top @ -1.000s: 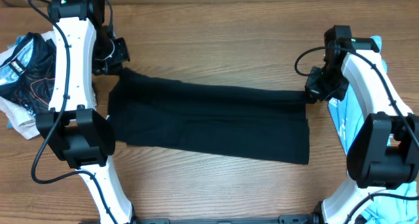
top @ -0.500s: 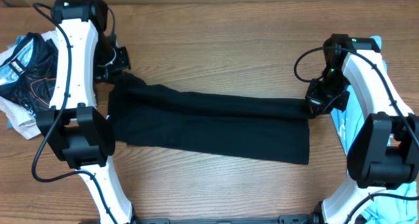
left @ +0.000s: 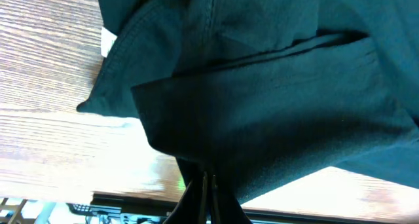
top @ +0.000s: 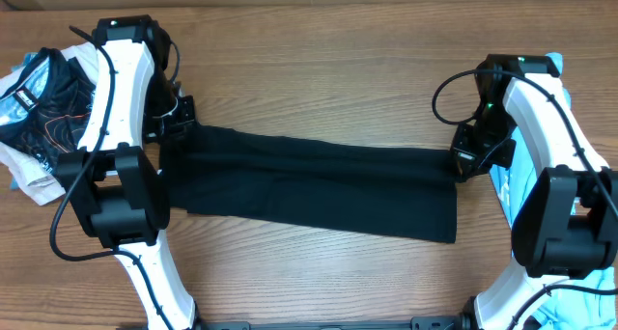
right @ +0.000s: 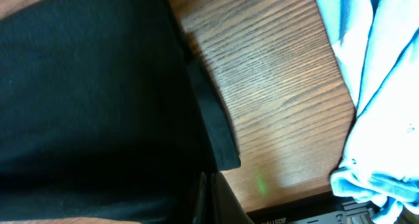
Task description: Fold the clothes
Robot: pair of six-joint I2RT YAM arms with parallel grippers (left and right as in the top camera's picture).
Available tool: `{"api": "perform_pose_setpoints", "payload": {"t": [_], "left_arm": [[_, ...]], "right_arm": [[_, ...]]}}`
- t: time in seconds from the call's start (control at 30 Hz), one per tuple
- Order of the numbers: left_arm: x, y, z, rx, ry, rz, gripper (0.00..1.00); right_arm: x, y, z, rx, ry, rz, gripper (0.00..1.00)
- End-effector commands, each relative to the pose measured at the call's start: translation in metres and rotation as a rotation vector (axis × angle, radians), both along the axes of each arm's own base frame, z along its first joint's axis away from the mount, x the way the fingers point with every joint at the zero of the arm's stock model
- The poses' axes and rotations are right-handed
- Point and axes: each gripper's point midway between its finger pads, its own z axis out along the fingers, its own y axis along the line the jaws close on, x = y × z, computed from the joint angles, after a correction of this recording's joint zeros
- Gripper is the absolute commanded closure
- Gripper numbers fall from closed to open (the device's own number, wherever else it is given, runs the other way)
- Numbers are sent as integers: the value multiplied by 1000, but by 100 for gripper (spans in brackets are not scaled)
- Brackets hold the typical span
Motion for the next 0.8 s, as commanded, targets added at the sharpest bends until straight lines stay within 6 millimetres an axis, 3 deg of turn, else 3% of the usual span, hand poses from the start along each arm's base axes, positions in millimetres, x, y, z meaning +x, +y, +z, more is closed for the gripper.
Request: {"api": "perform_pose_setpoints", "payload": {"t": [0.0, 0.33, 0.43, 0.77], "left_arm": [[-8, 5, 6, 17, 1, -24, 96], [-34, 10, -13, 46, 116, -35, 96], [-38, 20, -15, 106, 136, -30, 96], [-40, 26, -15, 164, 144, 7, 96]], "right_arm": [[5, 7, 14, 2, -53, 30, 96], [-4, 15, 5, 9, -19, 78, 96], [-7, 15, 3, 10, -6, 78, 96], [-13, 14, 5, 9, 18, 86, 96]]}}
